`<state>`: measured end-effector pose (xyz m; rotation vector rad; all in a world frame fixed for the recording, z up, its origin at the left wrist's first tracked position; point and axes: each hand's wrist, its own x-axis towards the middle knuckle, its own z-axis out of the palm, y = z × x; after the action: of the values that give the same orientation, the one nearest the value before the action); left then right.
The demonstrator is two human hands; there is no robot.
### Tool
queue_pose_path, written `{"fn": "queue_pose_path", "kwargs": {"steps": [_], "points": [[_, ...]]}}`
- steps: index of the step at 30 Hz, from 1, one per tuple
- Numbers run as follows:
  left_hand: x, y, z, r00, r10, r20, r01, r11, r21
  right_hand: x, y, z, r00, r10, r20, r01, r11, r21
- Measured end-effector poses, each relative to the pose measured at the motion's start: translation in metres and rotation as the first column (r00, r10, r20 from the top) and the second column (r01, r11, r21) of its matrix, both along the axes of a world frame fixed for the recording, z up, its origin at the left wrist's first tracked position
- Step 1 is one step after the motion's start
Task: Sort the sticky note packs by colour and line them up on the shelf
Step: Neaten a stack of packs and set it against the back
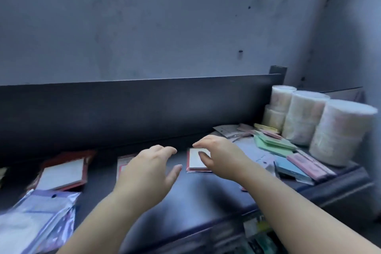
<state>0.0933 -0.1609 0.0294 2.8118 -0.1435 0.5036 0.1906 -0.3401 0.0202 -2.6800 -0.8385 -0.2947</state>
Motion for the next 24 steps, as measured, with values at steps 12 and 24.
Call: {"fn": "queue_pose_path", "kwargs": {"steps": [12,24], "points": [[0.108,-0.096,-0.027,0.859,0.246,-0.45,-0.217,0.969,0.116,0.036,-0.112,-0.007,0.98,-0.063,-0.191,-0.009,0.935,-0.356],[0.114,-0.083,-0.011,0.78,0.295,-0.552,-0.251,0.955,0.157,0.036,-0.126,0.018,0.998,0.066,-0.012,-0.067,0.99,-0.127]]}}
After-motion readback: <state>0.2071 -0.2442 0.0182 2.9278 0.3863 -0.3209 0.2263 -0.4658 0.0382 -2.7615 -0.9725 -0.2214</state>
